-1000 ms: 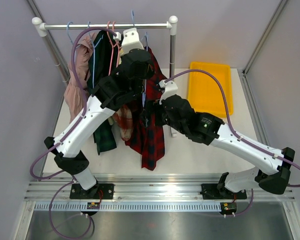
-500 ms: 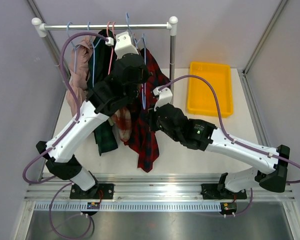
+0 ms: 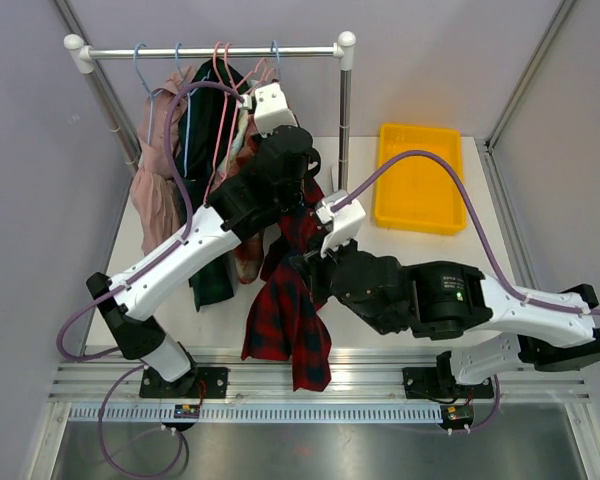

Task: Remove the skirt from the hanger

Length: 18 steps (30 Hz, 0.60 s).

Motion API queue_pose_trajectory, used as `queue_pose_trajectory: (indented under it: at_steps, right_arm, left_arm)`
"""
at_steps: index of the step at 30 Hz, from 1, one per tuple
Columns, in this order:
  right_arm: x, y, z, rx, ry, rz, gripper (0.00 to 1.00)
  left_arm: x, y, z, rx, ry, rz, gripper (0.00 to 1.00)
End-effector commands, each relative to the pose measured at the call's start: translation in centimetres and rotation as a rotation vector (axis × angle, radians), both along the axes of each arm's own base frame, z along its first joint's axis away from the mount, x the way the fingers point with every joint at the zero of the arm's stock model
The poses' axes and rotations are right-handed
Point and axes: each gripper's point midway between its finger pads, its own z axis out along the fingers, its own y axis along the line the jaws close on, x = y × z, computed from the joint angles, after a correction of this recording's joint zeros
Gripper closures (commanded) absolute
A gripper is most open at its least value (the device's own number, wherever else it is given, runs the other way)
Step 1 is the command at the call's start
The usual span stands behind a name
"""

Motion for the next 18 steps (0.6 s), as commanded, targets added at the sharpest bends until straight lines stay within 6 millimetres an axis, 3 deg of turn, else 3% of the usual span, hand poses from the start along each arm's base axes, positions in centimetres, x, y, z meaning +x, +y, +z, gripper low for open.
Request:
queue_pose_trajectory:
  at_steps: [1, 4, 6, 13, 18]
  right_arm:
    - [-1.9, -0.7, 3.7, 0.089, -0.011, -0.025, 1.00]
    - [-4.0, -0.1, 2.7, 0.069, 0.002, -0.015, 1.00]
    - [-4.3, -0.1, 1.1, 0.029, 0.007, -0.036, 1.00]
    - [-5.4, -0.5, -6.3, -0.044, 0.084, -0.088, 1.00]
    - [-4.7, -0.9, -7.0, -0.032, 0.060, -0.123, 1.00]
  left_arm:
    - [1.3, 1.6, 4.7, -0.054, -0.146, 0.121, 1.00]
    - [1.9, 2.2, 5.9, 0.018, -0.164, 0.143, 1.00]
    - [2.1, 3.0, 7.5, 0.048, -0.179, 0.145, 1.00]
    - [-0.2, 5.6, 13.5, 0.063, -0.254, 0.079, 1.00]
    - [-2.7, 5.7, 14.9, 0.080, -0.217, -0.048, 1.00]
